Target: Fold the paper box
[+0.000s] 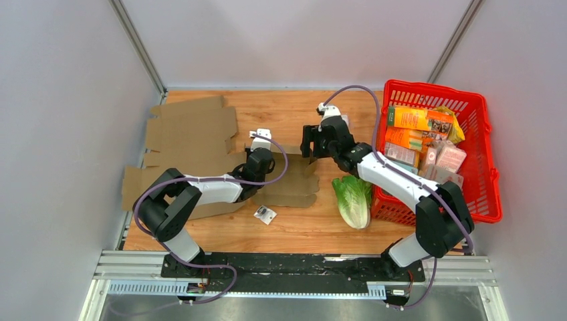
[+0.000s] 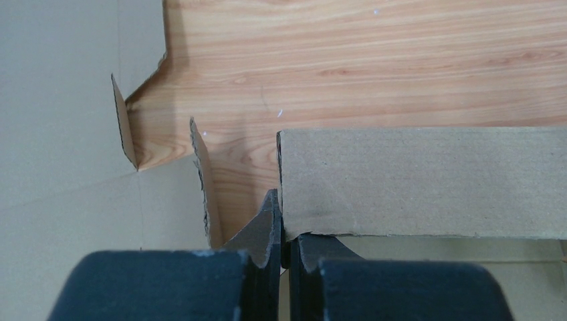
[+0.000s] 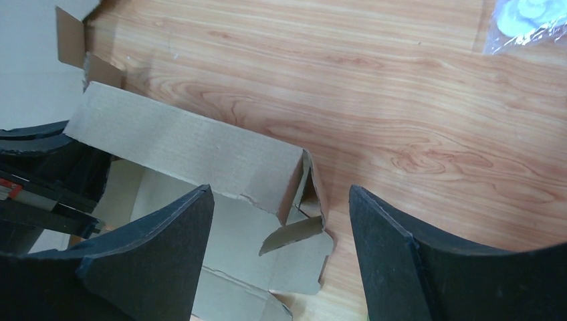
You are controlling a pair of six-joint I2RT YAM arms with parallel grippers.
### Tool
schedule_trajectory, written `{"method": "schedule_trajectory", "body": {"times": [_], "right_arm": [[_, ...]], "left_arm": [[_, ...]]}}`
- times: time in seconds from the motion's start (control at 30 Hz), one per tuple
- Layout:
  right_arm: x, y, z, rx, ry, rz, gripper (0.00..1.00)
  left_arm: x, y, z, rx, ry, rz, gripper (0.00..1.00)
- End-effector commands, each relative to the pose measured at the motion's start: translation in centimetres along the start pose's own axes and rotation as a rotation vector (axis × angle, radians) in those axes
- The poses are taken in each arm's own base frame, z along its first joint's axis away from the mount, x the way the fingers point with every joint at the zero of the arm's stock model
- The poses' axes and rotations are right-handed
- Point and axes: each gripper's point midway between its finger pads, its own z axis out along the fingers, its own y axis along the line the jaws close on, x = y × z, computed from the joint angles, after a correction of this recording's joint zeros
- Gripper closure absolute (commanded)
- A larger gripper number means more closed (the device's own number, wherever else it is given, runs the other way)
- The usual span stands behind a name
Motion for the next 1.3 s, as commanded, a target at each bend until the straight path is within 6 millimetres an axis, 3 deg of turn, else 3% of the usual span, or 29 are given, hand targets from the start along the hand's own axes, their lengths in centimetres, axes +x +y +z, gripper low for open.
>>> {"method": "schedule_trajectory", "body": {"times": [0.0,0.23,0.47,0.6,0.7,0.93,1.27], "right_arm": [[1.3,0.0,0.2,-0.01,0.042,-0.019,0.23],[2.6,-1.2,1.1,0.042,0.072,-0.05,0.24],[2.4,-1.6,1.8,0.07,0.073,-0.057,0.27],[4.2,-2.3,2.0,0.083,0.103,-0.053,0.29],[4.3,-2.3,1.7,0.082,0.099,-0.049,0.29],[0.6,-0.6,-0.9,-0.045,-0.006,-0.156,0.17],[2.0,-4.1,-2.9,0.076,-0.025,-0.39,0.18]], "left_arm": [[-0.3,-0.1,-0.1,-0.015,0.001,-0.066,1.0],[0.8,0.0,-0.3,0.0,-0.004,-0.097,1.0],[1.5,0.3,-0.3,-0.012,0.001,-0.082,1.0],[2.0,0.4,-0.2,-0.02,0.008,-0.084,1.0],[2.1,0.3,-0.1,-0.022,0.014,-0.084,0.98],[2.4,0.5,0.0,-0.031,0.028,-0.074,1.0],[2.8,0.5,0.1,-0.036,0.035,-0.067,1.0]]}}
